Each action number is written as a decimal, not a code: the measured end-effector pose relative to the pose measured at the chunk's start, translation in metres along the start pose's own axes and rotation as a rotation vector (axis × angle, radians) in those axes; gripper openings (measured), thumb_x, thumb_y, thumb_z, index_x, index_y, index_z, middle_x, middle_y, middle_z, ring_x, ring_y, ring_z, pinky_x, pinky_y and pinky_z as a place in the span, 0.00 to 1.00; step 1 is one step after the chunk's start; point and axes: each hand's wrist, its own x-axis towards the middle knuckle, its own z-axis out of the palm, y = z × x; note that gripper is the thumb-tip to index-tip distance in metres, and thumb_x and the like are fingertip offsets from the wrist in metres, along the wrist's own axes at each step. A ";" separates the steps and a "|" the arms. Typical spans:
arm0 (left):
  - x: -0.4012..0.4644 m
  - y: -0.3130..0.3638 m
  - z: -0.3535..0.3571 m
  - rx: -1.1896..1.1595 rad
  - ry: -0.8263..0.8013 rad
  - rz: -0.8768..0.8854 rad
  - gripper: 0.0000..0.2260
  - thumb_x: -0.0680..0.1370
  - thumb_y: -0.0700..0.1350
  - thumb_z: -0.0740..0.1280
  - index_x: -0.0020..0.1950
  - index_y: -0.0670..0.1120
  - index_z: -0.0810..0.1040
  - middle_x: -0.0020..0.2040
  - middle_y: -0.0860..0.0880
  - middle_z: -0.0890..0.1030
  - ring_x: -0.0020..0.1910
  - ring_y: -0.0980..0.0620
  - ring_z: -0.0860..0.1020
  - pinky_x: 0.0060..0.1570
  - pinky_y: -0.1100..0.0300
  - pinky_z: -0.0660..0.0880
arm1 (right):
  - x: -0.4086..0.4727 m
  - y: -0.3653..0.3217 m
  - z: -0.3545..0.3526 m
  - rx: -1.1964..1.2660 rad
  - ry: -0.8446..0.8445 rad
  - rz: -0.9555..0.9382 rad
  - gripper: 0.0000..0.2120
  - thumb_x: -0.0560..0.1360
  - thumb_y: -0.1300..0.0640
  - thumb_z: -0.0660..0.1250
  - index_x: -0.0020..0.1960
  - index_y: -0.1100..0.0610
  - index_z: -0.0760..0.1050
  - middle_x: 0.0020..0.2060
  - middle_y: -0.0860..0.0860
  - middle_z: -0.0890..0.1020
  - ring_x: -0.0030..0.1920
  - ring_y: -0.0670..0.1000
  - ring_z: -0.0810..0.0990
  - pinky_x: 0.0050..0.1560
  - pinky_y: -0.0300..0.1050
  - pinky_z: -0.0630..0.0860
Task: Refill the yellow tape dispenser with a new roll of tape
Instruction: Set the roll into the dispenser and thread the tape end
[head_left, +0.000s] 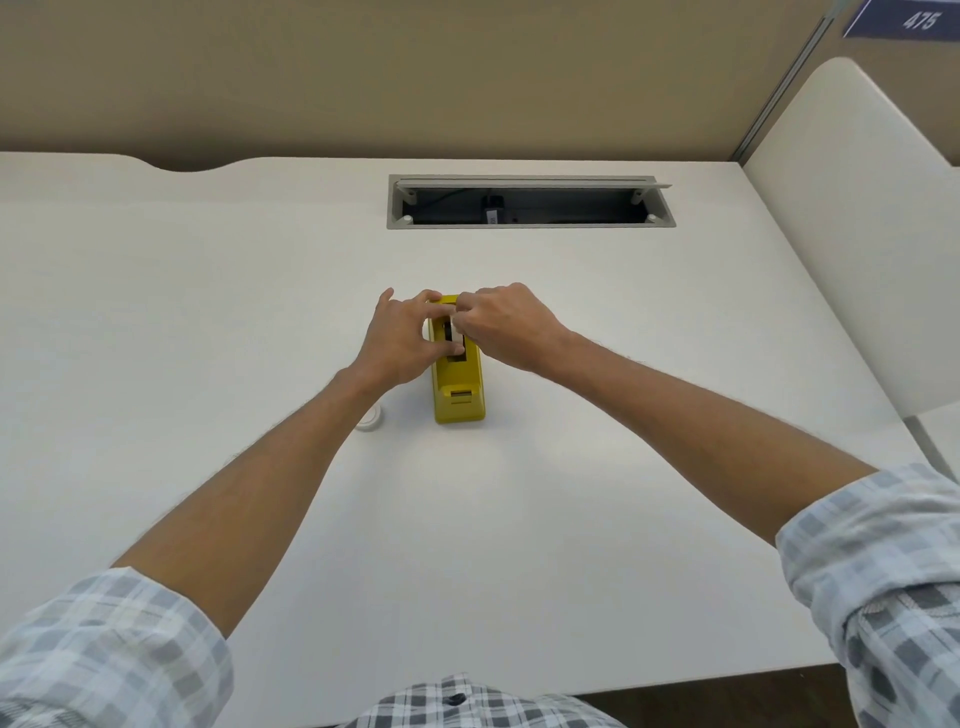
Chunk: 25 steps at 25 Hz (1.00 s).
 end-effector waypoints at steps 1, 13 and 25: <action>0.000 0.001 0.000 0.000 0.000 0.001 0.19 0.72 0.54 0.73 0.62 0.53 0.80 0.66 0.48 0.77 0.62 0.45 0.76 0.75 0.43 0.49 | 0.000 -0.001 0.000 -0.003 -0.001 -0.009 0.07 0.81 0.59 0.62 0.53 0.57 0.78 0.49 0.52 0.82 0.47 0.54 0.82 0.38 0.45 0.76; 0.002 0.000 0.000 0.024 -0.010 0.000 0.17 0.73 0.54 0.73 0.59 0.49 0.81 0.67 0.49 0.77 0.59 0.45 0.77 0.76 0.43 0.49 | 0.009 0.002 0.002 0.031 -0.044 -0.031 0.10 0.80 0.59 0.62 0.60 0.60 0.73 0.52 0.55 0.79 0.46 0.55 0.81 0.35 0.44 0.70; 0.000 0.001 0.000 -0.017 0.027 -0.007 0.20 0.71 0.53 0.75 0.61 0.51 0.80 0.65 0.47 0.78 0.63 0.46 0.76 0.75 0.43 0.48 | 0.000 0.002 0.008 0.118 0.079 -0.001 0.10 0.82 0.53 0.61 0.55 0.53 0.81 0.51 0.49 0.82 0.51 0.50 0.81 0.44 0.46 0.81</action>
